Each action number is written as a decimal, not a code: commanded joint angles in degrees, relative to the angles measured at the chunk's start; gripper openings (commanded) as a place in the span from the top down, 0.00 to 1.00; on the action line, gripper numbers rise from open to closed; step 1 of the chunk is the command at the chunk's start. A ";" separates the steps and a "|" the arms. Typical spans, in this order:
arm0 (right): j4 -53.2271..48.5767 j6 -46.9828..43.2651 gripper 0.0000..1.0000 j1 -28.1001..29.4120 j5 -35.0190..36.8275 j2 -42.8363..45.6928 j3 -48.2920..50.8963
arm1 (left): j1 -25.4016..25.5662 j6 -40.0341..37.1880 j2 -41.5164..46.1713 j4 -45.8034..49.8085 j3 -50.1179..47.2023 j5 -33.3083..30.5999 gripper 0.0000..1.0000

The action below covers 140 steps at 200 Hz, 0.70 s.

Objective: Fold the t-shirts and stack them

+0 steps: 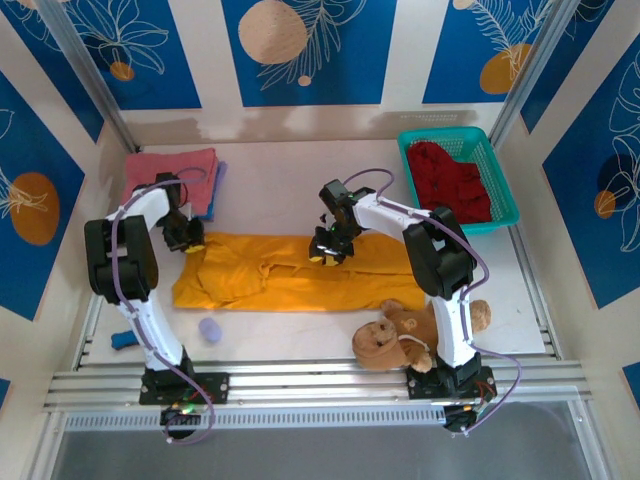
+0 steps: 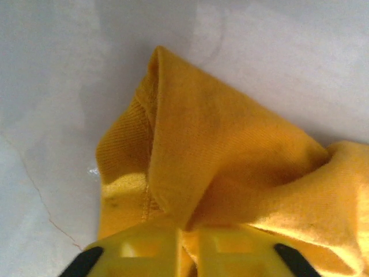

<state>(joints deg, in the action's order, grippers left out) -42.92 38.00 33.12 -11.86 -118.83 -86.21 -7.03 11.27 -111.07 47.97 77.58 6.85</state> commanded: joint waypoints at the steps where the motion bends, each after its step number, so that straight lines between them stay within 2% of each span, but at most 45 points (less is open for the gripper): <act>1: -1.73 -1.08 0.64 -0.56 -0.98 1.75 0.34 | -0.23 -1.97 0.75 0.98 1.79 -2.54 0.97; 6: -1.89 -1.08 0.64 -0.60 -1.02 1.80 0.32 | -0.24 -2.12 1.35 0.83 1.78 -2.98 1.00; 60: -2.63 -1.35 0.64 -0.74 -0.54 1.23 0.40 | -0.19 -4.93 1.35 4.97 6.89 -5.57 1.00; 106: -3.22 -1.79 0.64 -0.87 -0.53 1.25 0.51 | 0.85 -5.53 -0.20 4.79 7.86 -6.09 1.00; 140: -3.84 -2.20 0.64 -1.13 -0.10 2.16 0.47 | 1.28 -5.81 -3.32 6.96 10.28 -8.74 0.94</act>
<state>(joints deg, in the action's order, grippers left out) -44.62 36.95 32.53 -11.79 -118.83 -86.21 -6.13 6.87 -111.55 52.10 85.19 1.06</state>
